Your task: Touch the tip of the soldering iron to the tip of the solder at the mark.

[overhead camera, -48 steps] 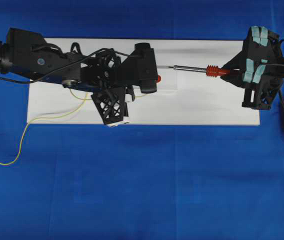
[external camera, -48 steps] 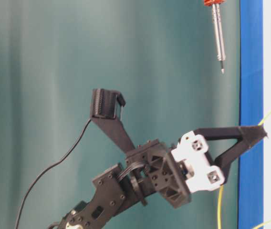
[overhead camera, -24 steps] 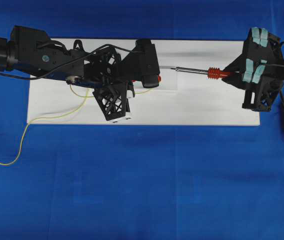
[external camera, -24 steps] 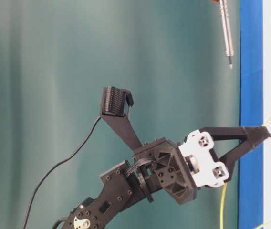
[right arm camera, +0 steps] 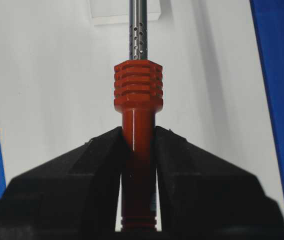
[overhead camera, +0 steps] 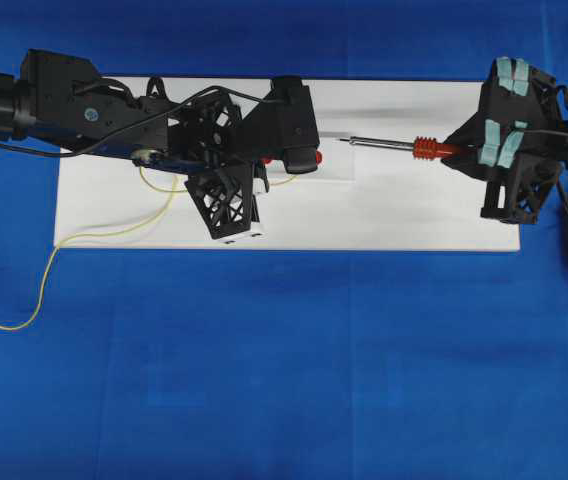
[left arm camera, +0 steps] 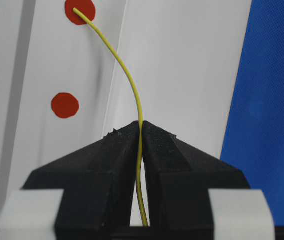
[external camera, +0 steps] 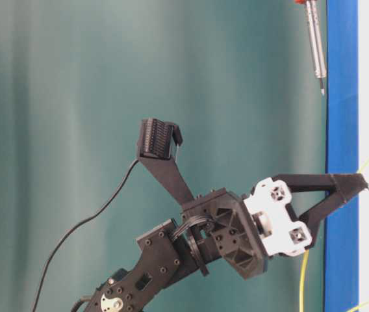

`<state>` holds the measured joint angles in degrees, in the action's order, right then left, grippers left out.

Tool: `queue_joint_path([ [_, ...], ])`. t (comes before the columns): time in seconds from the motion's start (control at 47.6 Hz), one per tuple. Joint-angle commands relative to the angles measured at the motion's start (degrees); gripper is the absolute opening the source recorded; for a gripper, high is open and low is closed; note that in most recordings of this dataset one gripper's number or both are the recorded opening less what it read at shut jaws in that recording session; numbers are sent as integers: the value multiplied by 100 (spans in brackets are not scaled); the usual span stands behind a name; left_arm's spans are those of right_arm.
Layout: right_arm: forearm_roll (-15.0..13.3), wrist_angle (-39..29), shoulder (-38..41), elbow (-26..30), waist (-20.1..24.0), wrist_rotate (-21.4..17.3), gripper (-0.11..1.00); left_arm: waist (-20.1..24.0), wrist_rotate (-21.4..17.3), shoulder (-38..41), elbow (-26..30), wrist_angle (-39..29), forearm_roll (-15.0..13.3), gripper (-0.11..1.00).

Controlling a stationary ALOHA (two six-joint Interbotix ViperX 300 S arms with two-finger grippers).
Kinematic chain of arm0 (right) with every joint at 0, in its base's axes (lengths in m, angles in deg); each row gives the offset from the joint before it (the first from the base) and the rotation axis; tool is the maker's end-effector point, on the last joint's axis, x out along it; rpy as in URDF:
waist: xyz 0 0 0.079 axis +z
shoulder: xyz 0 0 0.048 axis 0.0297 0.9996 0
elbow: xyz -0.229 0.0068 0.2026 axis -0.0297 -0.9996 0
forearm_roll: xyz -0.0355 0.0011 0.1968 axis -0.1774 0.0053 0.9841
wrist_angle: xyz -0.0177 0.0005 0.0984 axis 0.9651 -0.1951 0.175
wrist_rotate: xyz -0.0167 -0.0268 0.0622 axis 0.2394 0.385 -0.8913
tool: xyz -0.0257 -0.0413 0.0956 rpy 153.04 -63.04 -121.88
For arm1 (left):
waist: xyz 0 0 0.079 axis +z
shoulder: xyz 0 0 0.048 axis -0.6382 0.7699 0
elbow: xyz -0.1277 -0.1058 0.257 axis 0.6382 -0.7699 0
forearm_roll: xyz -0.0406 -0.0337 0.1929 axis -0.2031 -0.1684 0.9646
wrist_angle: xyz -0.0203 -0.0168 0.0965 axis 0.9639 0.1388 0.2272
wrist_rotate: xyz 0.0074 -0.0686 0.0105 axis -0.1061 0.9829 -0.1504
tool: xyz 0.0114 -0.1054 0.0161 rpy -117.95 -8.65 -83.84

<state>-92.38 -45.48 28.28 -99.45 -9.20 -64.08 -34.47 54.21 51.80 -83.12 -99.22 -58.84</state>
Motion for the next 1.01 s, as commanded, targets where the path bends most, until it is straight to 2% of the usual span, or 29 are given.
queue_joint_path([
  [0.0,26,79,123,105,-9,-9,6,9,-9,-105,114,0,0,2],
  [0.462,35,413,1239,492,35,-18,6,-35,-18,-105,114,0,0,2],
  [0.987,35,413,1327,545,44,-18,6,-70,-18,-97,123,0,0,2],
])
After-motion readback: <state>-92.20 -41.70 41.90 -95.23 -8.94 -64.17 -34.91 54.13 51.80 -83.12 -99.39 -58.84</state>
